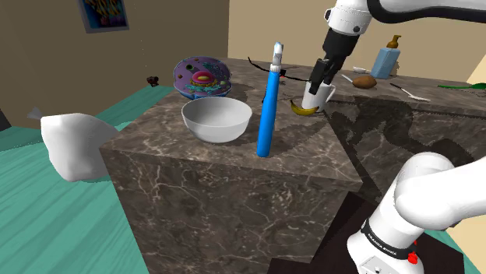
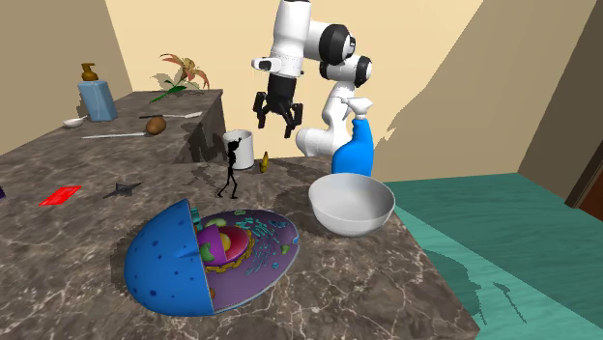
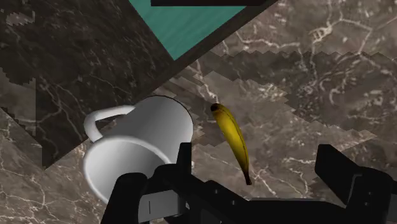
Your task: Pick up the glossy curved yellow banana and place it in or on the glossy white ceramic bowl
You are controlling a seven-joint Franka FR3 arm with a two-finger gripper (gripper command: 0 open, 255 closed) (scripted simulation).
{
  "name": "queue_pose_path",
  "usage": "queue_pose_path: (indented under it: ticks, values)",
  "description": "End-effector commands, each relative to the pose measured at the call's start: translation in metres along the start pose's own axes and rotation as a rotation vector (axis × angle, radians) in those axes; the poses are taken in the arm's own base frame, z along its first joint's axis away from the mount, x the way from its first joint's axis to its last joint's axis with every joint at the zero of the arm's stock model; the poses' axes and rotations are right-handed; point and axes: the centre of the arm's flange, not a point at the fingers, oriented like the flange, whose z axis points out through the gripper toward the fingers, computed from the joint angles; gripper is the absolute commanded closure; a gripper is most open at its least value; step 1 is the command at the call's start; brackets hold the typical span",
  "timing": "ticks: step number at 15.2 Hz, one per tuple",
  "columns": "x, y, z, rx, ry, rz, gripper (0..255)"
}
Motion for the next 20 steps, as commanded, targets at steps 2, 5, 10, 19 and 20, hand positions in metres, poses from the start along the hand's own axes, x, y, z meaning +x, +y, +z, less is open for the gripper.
queue_pose_path:
  ticks: [2, 5, 10, 19, 20]
  values:
    - [0.009, 0.005, 0.011, 0.025, -0.010, -0.070, 0]
    - [0.038, 0.016, 0.044, 0.100, -0.040, -0.281, 0]
    - [0.061, 0.016, 0.082, 0.160, -0.064, -0.450, 0]
    - [0.058, 0.012, 0.111, 0.160, -0.064, -0.450, 0]
    - [0.058, 0.012, 0.111, 0.160, -0.064, -0.450, 0]
